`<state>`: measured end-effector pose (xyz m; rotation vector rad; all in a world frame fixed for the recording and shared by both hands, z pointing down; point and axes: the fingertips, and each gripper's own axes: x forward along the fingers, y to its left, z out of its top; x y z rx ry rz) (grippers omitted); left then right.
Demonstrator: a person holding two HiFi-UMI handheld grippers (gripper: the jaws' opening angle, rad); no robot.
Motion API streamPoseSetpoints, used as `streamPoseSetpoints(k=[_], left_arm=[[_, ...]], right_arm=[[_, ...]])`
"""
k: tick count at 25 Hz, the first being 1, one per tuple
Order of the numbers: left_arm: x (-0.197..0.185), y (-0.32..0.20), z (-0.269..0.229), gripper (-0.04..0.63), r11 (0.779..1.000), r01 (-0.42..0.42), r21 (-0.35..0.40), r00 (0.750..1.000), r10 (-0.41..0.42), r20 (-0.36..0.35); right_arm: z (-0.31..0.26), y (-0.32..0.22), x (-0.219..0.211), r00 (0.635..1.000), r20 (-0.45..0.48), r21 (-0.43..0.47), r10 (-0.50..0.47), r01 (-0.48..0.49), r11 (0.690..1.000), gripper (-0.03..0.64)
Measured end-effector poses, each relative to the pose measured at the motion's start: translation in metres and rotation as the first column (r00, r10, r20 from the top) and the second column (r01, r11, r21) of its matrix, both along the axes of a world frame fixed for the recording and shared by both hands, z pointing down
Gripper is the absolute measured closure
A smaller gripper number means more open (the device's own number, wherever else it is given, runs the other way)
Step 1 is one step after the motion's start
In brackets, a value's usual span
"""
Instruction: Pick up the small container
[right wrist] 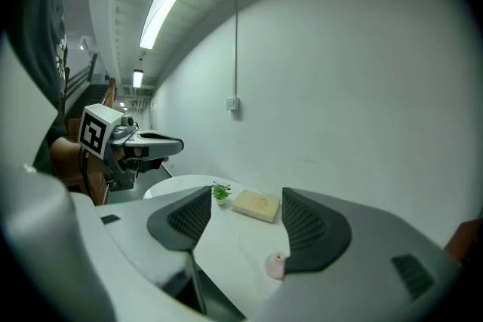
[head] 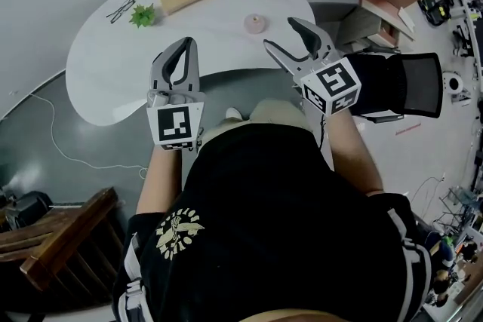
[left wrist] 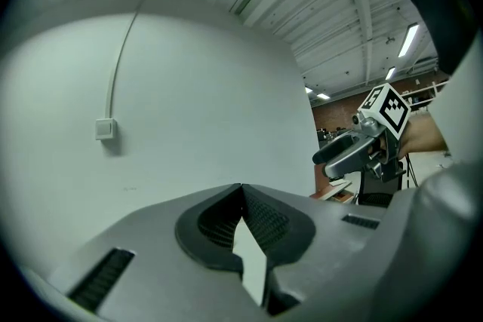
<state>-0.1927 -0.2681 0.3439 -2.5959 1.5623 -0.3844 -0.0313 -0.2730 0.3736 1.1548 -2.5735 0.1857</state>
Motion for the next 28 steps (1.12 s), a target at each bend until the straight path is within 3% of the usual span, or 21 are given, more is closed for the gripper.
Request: streamPoseSetpoints(k=[7,17,21,28], left_arm=[[0.006,-0.023,0.011,0.574,1.0,-0.02,-0.022,1.0,0.02,-0.004],[0.016,-0.077,0.01,0.574,0.999,0.016,-0.031,1.0,-0.016,0.015],[0.025,-0.098,0.019,0.574,0.999,0.014,-0.052,1.0,-0.013,0.024],[0.049,-0.121,0.034,0.574,0.996,-0.01,-0.086,0.999,0.014,0.048]], right_arm=[[0.023,-0.023,0.006,1.0,-0.021,-0.036,0.019,-0.02,0.999,0.334],[0.078,-0.081,0.007,0.998,-0.041,-0.11,-0.057,0.052,0.993,0.333],[0.116,-0.1,0.008,0.997,0.009,-0.182,-0.075,0.076,0.98,0.334],[0.202,-0.116,0.004,0.983,-0.082,-0.254,-0.166,0.14,0.957,0.334]])
